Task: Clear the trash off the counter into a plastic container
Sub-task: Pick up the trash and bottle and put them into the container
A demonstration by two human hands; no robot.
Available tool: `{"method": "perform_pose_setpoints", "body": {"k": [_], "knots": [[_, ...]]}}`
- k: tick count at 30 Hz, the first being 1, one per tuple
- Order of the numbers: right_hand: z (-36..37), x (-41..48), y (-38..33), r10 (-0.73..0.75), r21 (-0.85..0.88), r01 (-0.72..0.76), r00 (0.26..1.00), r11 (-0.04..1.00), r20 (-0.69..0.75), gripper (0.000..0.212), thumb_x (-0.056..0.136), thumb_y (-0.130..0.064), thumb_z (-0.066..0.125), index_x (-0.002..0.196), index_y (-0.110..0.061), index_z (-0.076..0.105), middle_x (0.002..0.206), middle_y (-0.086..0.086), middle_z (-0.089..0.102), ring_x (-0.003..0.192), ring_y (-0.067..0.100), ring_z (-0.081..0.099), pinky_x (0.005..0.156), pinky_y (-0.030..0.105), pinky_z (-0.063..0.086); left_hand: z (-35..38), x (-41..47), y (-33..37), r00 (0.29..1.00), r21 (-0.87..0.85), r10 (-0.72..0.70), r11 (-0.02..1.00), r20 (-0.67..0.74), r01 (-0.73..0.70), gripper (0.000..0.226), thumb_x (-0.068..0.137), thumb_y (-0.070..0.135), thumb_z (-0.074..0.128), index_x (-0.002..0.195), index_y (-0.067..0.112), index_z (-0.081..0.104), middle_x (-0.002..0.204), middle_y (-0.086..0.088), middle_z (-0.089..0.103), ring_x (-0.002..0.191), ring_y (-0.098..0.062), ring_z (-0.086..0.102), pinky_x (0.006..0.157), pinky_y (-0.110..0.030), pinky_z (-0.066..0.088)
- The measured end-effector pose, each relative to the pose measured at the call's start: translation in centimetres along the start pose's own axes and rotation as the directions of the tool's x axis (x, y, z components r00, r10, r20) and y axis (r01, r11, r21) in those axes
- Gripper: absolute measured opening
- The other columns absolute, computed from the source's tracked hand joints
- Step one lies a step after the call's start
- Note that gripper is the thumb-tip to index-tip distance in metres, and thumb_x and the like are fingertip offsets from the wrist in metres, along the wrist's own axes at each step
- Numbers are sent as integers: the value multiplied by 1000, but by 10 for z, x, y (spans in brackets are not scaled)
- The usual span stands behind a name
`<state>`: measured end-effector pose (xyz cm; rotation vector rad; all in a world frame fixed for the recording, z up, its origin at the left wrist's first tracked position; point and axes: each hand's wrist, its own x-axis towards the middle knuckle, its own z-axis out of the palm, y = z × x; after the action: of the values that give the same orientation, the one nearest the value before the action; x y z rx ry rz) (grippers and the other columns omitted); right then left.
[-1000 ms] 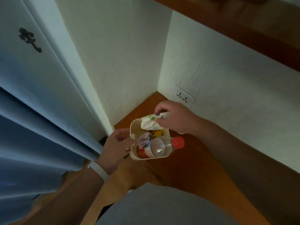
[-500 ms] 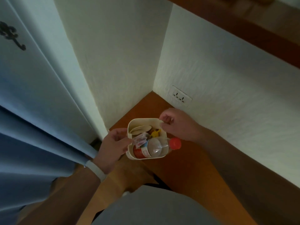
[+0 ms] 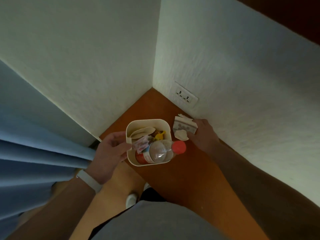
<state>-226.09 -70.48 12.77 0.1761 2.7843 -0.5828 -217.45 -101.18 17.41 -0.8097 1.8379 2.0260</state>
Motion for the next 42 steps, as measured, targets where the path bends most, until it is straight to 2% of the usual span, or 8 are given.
{"method": "perform_pose_setpoints", "body": {"k": [6, 14, 19, 23, 27, 32, 37, 42], "knots": [[20, 29, 9, 146, 17, -147, 988, 989, 53, 76, 83, -47, 69, 143, -15, 35, 139, 11, 42, 121, 31, 50, 92, 47, 51, 13, 4, 5, 1000, 34, 11, 999, 6, -12, 29, 92, -5, 62, 108, 19, 65, 95, -4, 76, 80, -15, 76, 58, -22, 58], [25, 35, 10, 189, 167, -200, 979, 966, 76, 77, 78, -44, 78, 135, -6, 44, 132, 12, 43, 102, 21, 56, 80, 37, 55, 15, 12, 6, 999, 45, 38, 998, 24, -39, 29, 92, -5, 61, 112, 16, 67, 92, 1, 79, 86, -17, 76, 63, -26, 60], [20, 24, 6, 144, 166, -160, 984, 973, 104, 47, 82, -29, 76, 121, -7, 62, 113, 8, 69, 78, 13, 62, 50, 14, 42, 12, 8, 7, 998, 56, 59, 997, 17, -60, 29, 92, -3, 63, 109, 20, 67, 88, 4, 79, 85, -15, 76, 62, -26, 59], [15, 9, 2, 200, 157, -219, 972, 963, 127, 52, 87, -29, 69, 134, -10, 56, 129, 10, 62, 108, 22, 61, 85, 33, 52, 7, 1, 10, 997, 74, 81, 994, -12, -80, 27, 93, 0, 64, 110, 21, 67, 98, -2, 77, 93, -22, 75, 70, -33, 59], [2, -9, -6, 196, 209, -220, 972, 953, 130, 45, 90, -27, 66, 130, -8, 58, 117, 10, 64, 104, 23, 61, 86, 37, 52, 1, -7, 15, 996, 80, 85, 993, -20, -84, 25, 94, 3, 64, 111, 22, 66, 102, -1, 75, 96, -21, 73, 72, -33, 59], [-20, -34, -21, 141, 285, -154, 988, 946, 69, 21, 91, -22, 64, 109, -11, 66, 89, 2, 65, 79, 16, 63, 68, 34, 54, -11, -17, 18, 996, 75, 94, 993, 9, -94, 32, 92, 4, 67, 122, 16, 64, 111, -8, 74, 102, -26, 72, 74, -35, 60], [-53, -60, -49, 11, 356, 34, 992, 934, -124, 15, 90, -22, 64, 102, -16, 59, 86, -6, 57, 74, 12, 56, 56, 24, 41, -20, -31, 23, 989, 74, 144, 986, 45, -147, 29, 94, 9, 67, 121, 19, 62, 109, -2, 73, 99, -21, 72, 72, -32, 61], [-95, -81, -88, -62, 499, 175, 970, 849, -236, 17, 85, -16, 68, 98, -24, 59, 89, -10, 61, 73, 7, 58, 55, 19, 45, -24, -31, 30, 986, 104, 156, 981, 51, -161, 27, 90, 15, 73, 114, 27, 65, 111, -4, 74, 103, -28, 73, 88, -50, 61]]}}
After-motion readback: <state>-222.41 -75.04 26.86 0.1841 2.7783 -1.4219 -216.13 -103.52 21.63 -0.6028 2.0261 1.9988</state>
